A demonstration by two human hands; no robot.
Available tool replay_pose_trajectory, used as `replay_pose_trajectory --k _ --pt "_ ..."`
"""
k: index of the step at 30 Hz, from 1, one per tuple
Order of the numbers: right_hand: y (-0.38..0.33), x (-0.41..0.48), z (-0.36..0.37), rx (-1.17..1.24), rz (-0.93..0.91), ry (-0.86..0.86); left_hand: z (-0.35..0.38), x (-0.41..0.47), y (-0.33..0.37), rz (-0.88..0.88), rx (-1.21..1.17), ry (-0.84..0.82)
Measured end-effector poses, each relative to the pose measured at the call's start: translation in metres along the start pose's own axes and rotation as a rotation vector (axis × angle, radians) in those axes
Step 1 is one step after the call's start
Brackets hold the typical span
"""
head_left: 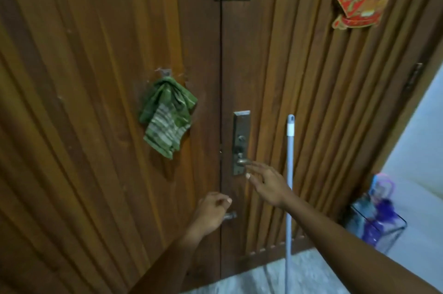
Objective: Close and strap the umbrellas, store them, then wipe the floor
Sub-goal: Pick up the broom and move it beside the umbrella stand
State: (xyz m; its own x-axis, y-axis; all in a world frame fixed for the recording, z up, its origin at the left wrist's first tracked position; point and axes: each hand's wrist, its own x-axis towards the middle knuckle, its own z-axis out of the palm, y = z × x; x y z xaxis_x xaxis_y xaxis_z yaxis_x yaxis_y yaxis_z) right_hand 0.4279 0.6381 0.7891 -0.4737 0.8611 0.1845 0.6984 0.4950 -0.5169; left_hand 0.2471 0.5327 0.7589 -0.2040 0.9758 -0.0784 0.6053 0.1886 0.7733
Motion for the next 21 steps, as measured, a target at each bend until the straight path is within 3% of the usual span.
replay_pose_trajectory --k 5,11,17,21 --pt "0.047 -0.022 -0.029 0.056 0.111 0.045 0.029 0.014 0.054 0.074 -0.013 -0.112" --pt "0.109 -0.014 -0.066 0.152 0.204 0.070 0.075 0.065 0.108 0.156 0.040 -0.106" --pt "0.181 0.037 -0.097 0.299 0.253 -0.018 0.133 0.144 0.135 0.092 -0.034 -0.143" --pt "0.217 0.085 -0.102 0.386 0.217 -0.110 0.165 0.182 0.136 -0.011 -0.144 -0.080"
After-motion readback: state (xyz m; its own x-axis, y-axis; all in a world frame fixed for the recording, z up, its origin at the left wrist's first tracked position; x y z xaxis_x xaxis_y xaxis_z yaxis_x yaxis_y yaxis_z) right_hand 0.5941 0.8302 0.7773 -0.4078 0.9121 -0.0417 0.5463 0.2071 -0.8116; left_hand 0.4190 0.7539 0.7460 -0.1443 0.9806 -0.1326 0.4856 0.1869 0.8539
